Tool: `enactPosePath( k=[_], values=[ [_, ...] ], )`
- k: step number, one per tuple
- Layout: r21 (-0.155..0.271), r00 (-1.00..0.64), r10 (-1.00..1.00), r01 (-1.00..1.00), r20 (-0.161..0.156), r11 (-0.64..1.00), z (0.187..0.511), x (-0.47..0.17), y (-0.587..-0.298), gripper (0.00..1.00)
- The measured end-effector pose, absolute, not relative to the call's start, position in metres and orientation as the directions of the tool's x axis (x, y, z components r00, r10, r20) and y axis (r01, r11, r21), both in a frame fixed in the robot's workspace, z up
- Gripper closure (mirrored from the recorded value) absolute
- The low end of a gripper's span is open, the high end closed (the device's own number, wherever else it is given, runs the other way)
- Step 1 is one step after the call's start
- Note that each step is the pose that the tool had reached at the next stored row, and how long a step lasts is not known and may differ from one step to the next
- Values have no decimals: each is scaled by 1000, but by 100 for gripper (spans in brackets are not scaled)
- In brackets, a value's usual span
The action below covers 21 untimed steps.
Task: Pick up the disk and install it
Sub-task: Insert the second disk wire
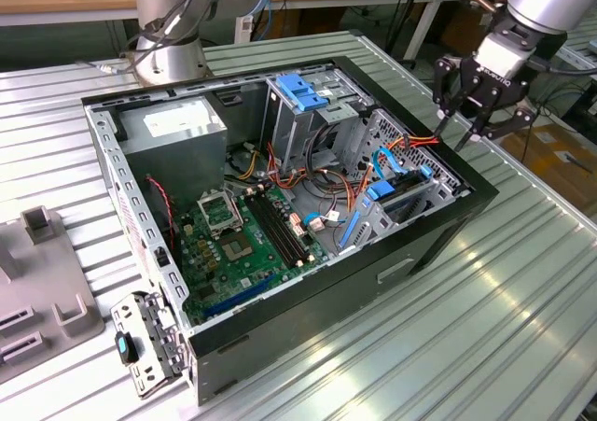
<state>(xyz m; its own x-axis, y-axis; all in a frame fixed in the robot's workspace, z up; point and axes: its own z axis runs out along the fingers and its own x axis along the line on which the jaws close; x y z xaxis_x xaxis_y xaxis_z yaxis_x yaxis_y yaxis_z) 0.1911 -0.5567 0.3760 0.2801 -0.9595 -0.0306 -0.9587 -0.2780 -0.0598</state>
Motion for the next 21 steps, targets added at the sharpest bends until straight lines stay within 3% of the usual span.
enactPosePath(
  k=[7, 21],
  values=[
    [-60, 420, -907, -907, -31, -418, 376, 191, -557, 58],
    [-60, 452, -891, -891, -31, -450, 376, 191, -557, 58]
  ],
)
